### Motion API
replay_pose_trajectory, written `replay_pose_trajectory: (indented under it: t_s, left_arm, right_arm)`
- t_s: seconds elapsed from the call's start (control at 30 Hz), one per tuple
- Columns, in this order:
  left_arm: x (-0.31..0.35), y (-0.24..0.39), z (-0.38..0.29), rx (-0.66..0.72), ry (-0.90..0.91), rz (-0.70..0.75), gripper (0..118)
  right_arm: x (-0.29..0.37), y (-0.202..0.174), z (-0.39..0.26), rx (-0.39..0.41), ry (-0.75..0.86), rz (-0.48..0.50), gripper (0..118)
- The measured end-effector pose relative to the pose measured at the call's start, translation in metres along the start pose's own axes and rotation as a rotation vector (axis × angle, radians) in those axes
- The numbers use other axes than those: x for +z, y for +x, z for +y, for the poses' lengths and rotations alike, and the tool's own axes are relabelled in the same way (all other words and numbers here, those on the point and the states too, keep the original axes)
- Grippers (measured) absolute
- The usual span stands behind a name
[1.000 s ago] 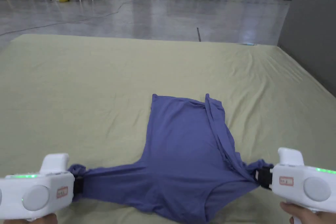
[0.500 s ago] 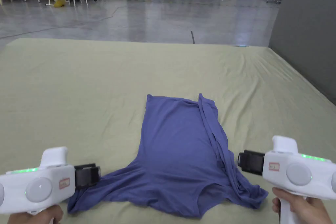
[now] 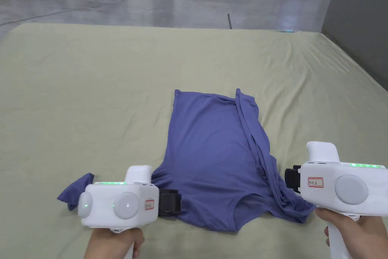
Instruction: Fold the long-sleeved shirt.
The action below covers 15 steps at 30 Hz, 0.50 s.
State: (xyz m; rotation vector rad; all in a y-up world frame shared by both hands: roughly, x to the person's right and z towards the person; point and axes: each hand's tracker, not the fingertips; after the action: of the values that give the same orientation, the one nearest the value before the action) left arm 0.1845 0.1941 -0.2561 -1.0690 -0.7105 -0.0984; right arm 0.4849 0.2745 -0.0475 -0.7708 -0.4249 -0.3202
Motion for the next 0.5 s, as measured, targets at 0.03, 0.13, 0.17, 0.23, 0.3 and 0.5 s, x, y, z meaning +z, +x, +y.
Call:
replay_pose_trajectory:
  t_s: [0.03, 0.13, 0.17, 0.23, 0.3, 0.5]
  left_arm:
    - [-0.006, 0.009, -0.004, -0.019, 0.020, 0.010, 108]
    - [-0.033, 0.020, 0.005, -0.036, -0.070, 0.057, 106]
    - [-0.040, 0.027, 0.005, -0.058, -0.077, 0.059, 106]
    - [-0.059, 0.033, 0.008, -0.072, -0.135, 0.072, 105]
    - [-0.073, 0.041, 0.004, -0.208, -0.129, 0.184, 94]
    - [-0.040, 0.043, 0.013, -0.199, -0.022, 0.083, 0]
  right_arm:
    - [0.000, 0.000, 0.000, 0.001, -0.001, 0.001, 2]
    - [-0.005, 0.003, 0.000, 0.001, -0.014, -0.001, 2]
    - [-0.006, 0.004, 0.000, 0.004, -0.020, -0.004, 2]
    - [-0.009, 0.003, -0.001, 0.011, -0.031, -0.018, 2]
    - [-0.014, 0.006, -0.001, 0.017, -0.045, -0.026, 2]
    - [-0.021, 0.006, 0.000, 0.032, -0.076, -0.033, 2]
